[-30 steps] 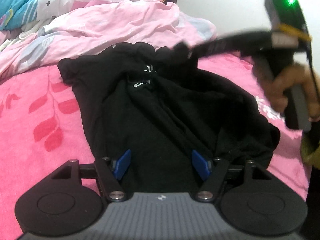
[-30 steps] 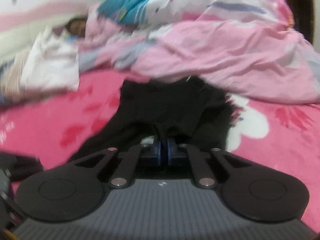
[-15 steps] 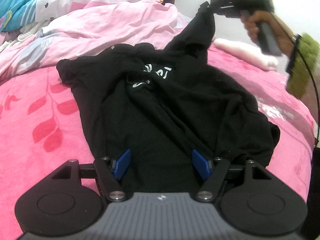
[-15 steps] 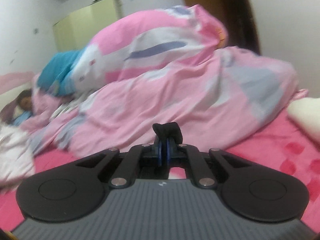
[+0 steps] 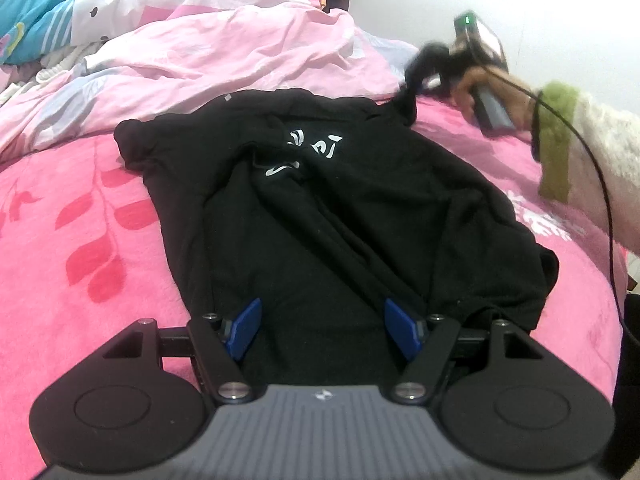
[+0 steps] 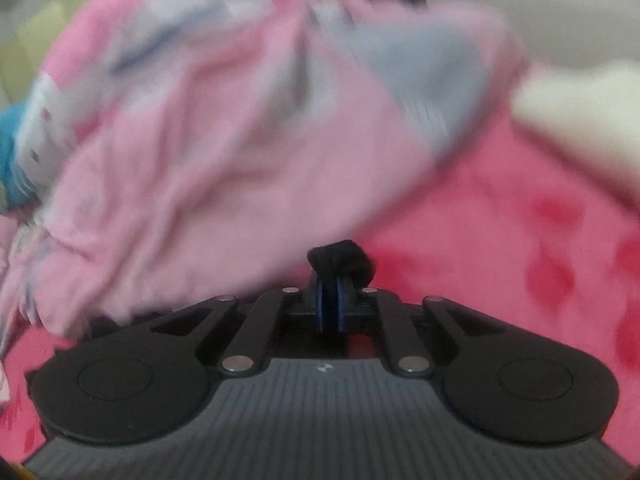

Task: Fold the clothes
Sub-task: 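Lay the black shirt flat on the bed and open both grippers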

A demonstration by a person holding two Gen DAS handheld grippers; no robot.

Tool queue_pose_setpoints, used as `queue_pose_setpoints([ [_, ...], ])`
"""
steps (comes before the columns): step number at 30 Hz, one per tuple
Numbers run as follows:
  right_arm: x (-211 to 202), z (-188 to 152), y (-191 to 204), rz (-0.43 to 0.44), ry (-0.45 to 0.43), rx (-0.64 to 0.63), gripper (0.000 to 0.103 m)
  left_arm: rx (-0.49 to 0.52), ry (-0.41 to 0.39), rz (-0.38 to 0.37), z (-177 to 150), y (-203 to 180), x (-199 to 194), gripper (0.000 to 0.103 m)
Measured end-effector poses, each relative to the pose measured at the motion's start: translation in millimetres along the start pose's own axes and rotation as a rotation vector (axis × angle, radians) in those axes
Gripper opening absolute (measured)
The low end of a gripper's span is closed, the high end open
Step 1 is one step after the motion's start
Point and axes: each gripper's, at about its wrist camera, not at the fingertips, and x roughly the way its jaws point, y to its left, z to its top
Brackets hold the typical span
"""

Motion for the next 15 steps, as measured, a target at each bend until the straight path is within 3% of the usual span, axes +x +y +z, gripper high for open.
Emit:
queue_pose_setpoints([
  [3, -17, -14, -12, -0.013, 0.020, 0.028, 0.032, -0.009, -0.003, -0.011, 1, 3, -3, 0.070],
  [7, -72, -22, -25, 0.051, -0.097, 0.115, 0.046, -0.025, -0.024, -0.005, 5, 10, -16, 0.070],
  [10, -100, -40, -25, 0.181, -0.090, 0.188, 0.047, -0.038, -0.071, 0.025, 12, 19, -31, 0.073],
  [15, -109, -100, 22, 0.513, 0.094, 0.102, 0.047, -0.011, -0.102, 0.103, 43, 27, -29, 0.075],
])
